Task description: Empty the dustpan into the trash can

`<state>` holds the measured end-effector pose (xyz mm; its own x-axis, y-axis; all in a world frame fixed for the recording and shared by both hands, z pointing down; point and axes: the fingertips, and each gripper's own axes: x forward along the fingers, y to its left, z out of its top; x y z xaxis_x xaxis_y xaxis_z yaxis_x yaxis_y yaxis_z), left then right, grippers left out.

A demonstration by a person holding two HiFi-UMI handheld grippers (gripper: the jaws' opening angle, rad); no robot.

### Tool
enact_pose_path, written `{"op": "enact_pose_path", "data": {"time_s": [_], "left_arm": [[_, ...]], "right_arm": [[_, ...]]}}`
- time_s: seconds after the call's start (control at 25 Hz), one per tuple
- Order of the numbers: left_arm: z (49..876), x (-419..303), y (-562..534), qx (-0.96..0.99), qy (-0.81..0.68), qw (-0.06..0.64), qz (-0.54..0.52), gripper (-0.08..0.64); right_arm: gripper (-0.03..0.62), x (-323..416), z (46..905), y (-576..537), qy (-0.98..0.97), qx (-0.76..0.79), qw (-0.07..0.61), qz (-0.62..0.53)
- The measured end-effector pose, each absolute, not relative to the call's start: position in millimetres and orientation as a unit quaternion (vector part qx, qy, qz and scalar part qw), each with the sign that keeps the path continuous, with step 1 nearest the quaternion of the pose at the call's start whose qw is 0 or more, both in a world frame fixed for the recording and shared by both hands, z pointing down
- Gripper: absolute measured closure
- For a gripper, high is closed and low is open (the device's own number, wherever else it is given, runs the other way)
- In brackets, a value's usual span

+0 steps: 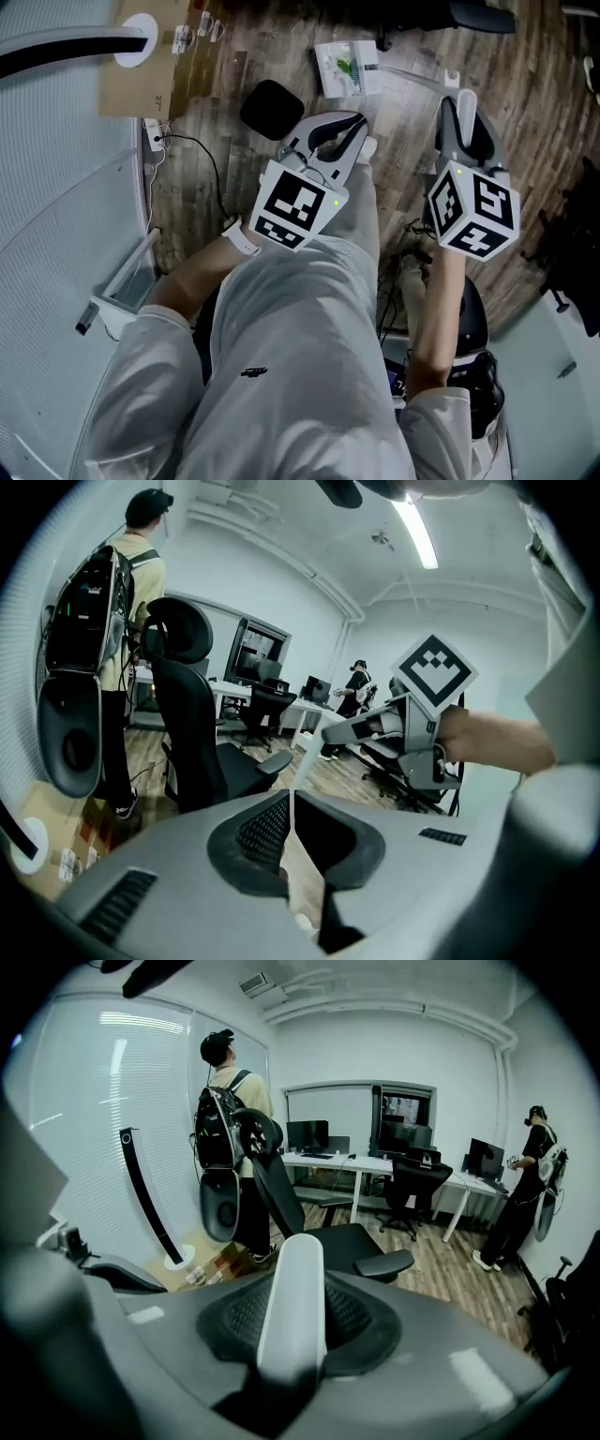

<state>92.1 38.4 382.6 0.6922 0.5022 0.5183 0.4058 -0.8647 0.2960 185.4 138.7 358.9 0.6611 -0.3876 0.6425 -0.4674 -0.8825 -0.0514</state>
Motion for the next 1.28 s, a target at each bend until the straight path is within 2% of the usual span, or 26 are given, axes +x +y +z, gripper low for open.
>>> {"op": "enact_pose_path", "data": {"time_s": [0.16,0.36,0.48,0.84,1.2,1.24,1.28], "left_arm": [[372,93,42,0.916,0.26,0.091,0.293,0.555],[363,98,53,0.911,0.293,0.085,0.276,0.482],[369,104,61,0.898,0.315,0.086,0.296,0.479],[369,129,78,0.893,0.365,0.013,0.262,0.39],[356,147,74,0.889,0.382,-0.013,0.251,0.388],[352,148,73,0.89,0.383,-0.015,0.247,0.395],[350,148,72,0.89,0.385,-0.018,0.242,0.439]], "right_arm": [[0.468,174,329,128,-0.246,0.91,0.063,0.326],[0.468,160,300,117,-0.257,0.911,0.063,0.317],[0.468,152,286,111,-0.265,0.911,0.056,0.31],[0.468,134,252,95,-0.291,0.909,0.062,0.292],[0.468,123,228,73,-0.321,0.902,0.071,0.28],[0.468,122,226,71,-0.326,0.9,0.072,0.28],[0.468,120,224,70,-0.33,0.899,0.073,0.28]]}}
